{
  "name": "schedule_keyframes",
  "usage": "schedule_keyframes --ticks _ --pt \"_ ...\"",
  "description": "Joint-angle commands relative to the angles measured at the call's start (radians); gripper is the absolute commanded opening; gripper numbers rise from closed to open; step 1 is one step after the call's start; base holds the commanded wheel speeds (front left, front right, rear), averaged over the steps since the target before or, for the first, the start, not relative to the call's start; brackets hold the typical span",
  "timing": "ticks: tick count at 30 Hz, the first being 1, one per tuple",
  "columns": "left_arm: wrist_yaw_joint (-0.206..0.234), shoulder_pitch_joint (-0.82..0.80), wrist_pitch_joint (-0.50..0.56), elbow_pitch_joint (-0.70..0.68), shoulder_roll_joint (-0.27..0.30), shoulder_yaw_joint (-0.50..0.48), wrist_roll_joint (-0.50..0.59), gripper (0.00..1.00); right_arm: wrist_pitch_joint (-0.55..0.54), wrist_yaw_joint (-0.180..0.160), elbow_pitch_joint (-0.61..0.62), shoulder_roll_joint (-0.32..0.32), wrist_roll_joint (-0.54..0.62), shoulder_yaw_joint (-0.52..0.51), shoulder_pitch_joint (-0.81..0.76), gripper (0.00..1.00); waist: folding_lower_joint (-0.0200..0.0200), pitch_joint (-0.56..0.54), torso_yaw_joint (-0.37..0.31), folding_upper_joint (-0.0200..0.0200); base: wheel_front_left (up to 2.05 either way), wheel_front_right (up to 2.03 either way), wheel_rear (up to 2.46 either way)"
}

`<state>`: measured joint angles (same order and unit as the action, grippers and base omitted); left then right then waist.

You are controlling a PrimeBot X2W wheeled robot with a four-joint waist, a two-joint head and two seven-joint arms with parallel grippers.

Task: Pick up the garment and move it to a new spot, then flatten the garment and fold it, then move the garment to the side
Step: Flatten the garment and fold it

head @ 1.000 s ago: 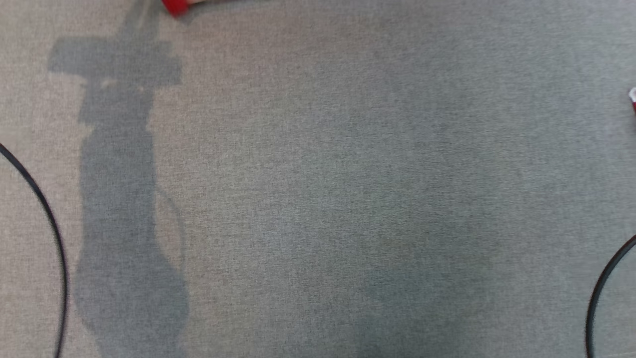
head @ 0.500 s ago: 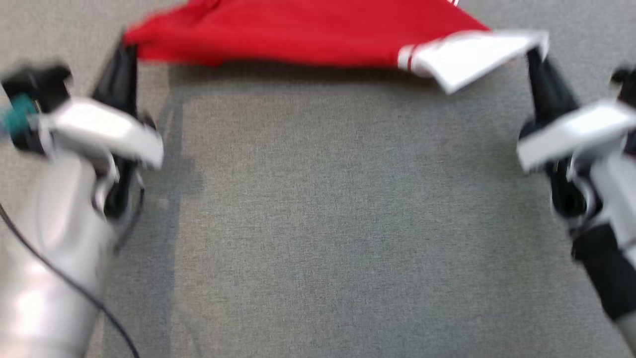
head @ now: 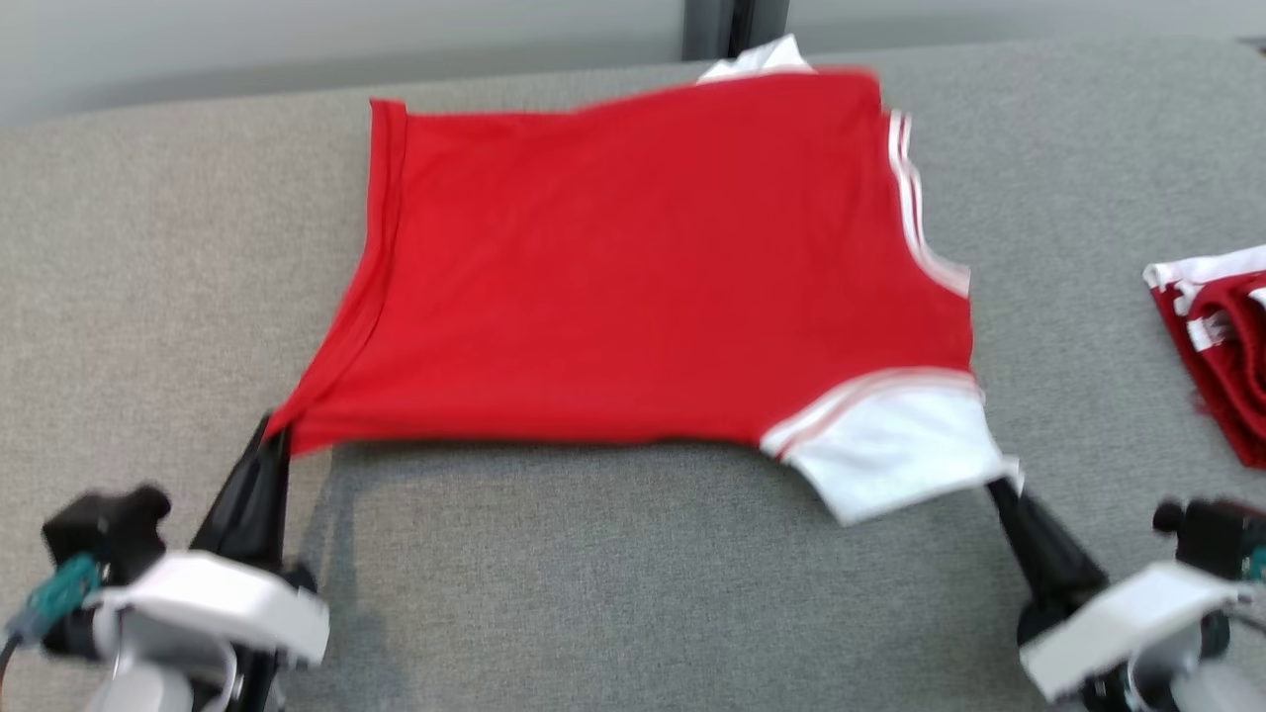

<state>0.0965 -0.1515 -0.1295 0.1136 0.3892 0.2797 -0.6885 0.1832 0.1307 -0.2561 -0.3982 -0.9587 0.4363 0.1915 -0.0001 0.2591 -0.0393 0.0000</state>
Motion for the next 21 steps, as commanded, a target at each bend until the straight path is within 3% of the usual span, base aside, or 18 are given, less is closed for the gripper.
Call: schedule_keyframes --ticks 1,10,15,16,21 --pt "0.016 0.026 0.008 -0.027 0.013 -0.01 -0.006 0.0 -0.012 0.0 0.016 -0.01 0.004 -0.011 -0.027 0.0 0.0001 -0.026 -0.006 0.0 0.0 0.0 0.0" --pt "0.185 0.323 0.152 -0.358 0.089 -0.047 -0.02 0.0 -0.219 0.0 0.235 0.034 0.088 -0.18 -0.321 0.0 0.0001 -0.107 0.001 0.0 0.0 0.0 0.0" --pt "0.257 0.439 0.217 -0.467 0.12 -0.059 -0.024 0.0 -0.409 0.0 0.353 0.11 0.156 -0.288 -0.47 0.0 0.0001 -0.143 0.001 0.0 0.0 0.0 0.0" --pt "0.272 0.466 0.236 -0.503 0.133 -0.066 -0.024 0.0 -0.481 0.0 0.405 0.155 0.191 -0.329 -0.51 0.0 0.0001 -0.146 0.002 0.0 0.0 0.0 0.0" --pt "0.302 0.508 0.281 -0.565 0.166 -0.079 -0.028 0.0 -0.612 0.0 0.534 0.244 0.284 -0.412 -0.561 0.0 0.0001 -0.14 0.004 0.0 0.0 0.0 0.0"
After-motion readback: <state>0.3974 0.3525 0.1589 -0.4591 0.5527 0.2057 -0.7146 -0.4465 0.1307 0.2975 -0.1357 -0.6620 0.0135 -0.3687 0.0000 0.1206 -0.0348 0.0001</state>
